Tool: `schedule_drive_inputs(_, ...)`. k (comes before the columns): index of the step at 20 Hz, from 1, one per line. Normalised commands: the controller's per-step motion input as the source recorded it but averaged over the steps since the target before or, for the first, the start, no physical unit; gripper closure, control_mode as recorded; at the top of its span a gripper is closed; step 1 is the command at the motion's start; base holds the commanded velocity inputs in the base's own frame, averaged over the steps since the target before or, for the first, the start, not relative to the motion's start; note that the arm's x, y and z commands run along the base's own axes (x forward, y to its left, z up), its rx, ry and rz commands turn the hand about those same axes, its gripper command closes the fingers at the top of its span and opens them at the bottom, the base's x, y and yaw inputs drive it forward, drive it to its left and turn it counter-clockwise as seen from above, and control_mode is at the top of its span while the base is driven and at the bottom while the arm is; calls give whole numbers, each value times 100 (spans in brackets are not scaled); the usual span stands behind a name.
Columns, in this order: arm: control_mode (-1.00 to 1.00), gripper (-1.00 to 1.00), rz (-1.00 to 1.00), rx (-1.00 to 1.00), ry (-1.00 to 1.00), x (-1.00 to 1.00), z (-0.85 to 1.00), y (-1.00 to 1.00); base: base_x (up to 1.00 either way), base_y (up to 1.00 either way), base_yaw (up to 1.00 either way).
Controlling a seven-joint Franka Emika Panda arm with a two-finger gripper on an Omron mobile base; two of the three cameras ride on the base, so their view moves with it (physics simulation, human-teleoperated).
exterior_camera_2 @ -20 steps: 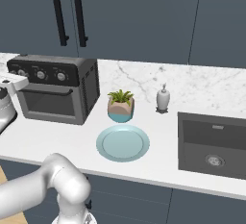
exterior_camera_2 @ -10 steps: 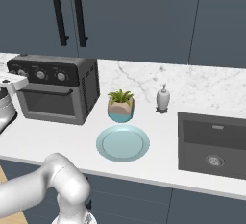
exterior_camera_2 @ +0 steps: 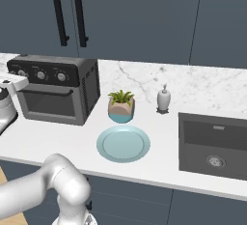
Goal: Pick up the kebab skewer and baguette bread, and place them inside the toaster oven. Close the toaster oven door and start by setting the timer.
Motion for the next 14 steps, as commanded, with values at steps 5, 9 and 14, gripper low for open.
schedule_drive_inputs(5, -100, 100, 0, 0, 0, 0, 0, 0, 0, 0, 0)
schedule_drive_inputs(9, -100, 100, 0, 0, 0, 0, 0, 0, 0, 0, 0)
schedule_drive_inputs(14, -100, 100, 0, 0, 0, 0, 0, -6, 0, 0, 0)
